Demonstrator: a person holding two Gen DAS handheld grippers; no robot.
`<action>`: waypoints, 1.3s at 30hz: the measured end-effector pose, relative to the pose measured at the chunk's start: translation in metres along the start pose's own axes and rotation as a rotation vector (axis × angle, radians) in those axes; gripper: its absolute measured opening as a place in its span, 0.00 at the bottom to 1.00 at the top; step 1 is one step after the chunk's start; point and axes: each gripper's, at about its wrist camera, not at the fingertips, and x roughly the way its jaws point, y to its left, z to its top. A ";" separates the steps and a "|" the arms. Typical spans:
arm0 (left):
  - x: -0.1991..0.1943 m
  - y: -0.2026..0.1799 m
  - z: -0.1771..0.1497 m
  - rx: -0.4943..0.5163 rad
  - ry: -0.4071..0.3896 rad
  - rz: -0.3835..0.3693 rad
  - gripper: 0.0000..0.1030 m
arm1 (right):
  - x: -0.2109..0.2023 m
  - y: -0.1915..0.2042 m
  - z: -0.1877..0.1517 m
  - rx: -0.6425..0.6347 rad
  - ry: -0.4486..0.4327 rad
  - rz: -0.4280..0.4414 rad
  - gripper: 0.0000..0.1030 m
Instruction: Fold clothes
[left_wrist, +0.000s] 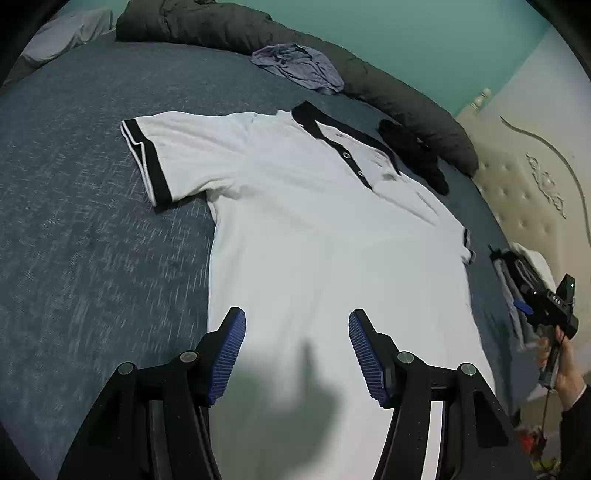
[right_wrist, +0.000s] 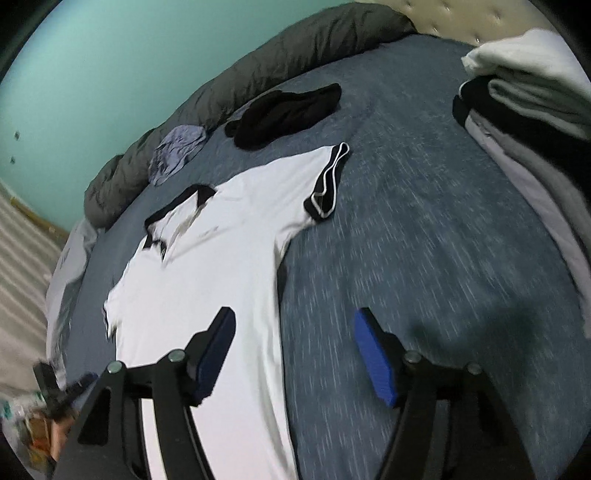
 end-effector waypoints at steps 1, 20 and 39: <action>0.007 0.001 0.002 -0.007 -0.011 0.006 0.61 | 0.006 -0.002 0.005 0.015 -0.003 0.001 0.66; 0.076 0.000 0.018 0.051 -0.048 0.027 0.62 | 0.128 -0.026 0.117 0.096 -0.069 -0.076 0.72; 0.081 0.002 0.018 0.048 -0.025 -0.002 0.62 | 0.174 -0.010 0.148 -0.035 -0.146 -0.128 0.04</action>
